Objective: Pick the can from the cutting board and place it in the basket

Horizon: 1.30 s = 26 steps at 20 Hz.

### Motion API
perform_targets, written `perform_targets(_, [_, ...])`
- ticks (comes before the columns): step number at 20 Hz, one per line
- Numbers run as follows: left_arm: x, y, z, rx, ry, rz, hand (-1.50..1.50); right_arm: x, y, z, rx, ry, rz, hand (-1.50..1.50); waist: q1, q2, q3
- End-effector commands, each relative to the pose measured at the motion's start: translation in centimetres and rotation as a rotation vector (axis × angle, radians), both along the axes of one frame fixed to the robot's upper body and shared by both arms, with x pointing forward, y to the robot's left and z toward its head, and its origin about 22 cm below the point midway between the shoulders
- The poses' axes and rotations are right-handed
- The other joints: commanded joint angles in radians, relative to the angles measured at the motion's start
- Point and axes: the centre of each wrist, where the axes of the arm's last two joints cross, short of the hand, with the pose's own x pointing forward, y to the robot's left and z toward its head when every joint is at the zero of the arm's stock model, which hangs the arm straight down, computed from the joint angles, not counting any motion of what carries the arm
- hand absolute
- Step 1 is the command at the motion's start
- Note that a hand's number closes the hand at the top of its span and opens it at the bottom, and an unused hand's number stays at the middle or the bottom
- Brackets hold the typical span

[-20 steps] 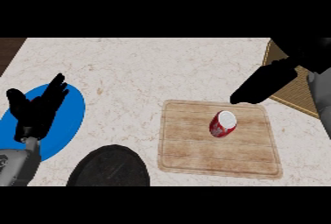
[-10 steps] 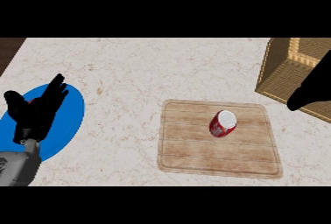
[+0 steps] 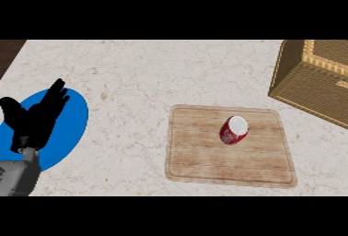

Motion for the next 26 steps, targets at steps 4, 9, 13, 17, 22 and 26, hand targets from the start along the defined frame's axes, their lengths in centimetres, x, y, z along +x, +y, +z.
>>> perform_targets(4, [-0.1,0.5,-0.8,0.016,-0.009,-0.008,0.0,-3.0,-1.0,-6.2,0.051,-0.007,-0.032,-1.5,0.006,0.004,0.0])
perform_targets(9, [0.7,-0.5,0.2,-0.006,0.007,-0.025,0.0,-3.5,0.8,-11.0,0.075,-0.063,-0.031,-1.5,0.011,0.006,0.001])
perform_targets(13, [0.3,-1.6,-0.5,0.022,0.009,-0.021,0.0,-1.1,1.8,-14.9,0.11,-0.078,-0.053,-1.5,0.02,0.007,0.001])
perform_targets(17, [0.3,-1.4,2.1,0.004,-0.005,-0.038,0.0,0.0,3.4,-17.6,0.226,-0.071,-0.069,-1.5,0.022,0.005,0.0])
perform_targets(22, [0.9,0.4,0.4,0.006,0.005,-0.019,0.0,0.8,6.6,-20.5,0.111,-0.012,-0.068,-1.5,0.018,0.005,0.0])
perform_targets(26, [-0.8,0.0,0.0,0.004,-0.011,-0.009,0.0,1.0,5.3,-22.0,0.057,0.023,-0.052,-1.5,0.017,0.004,0.0])
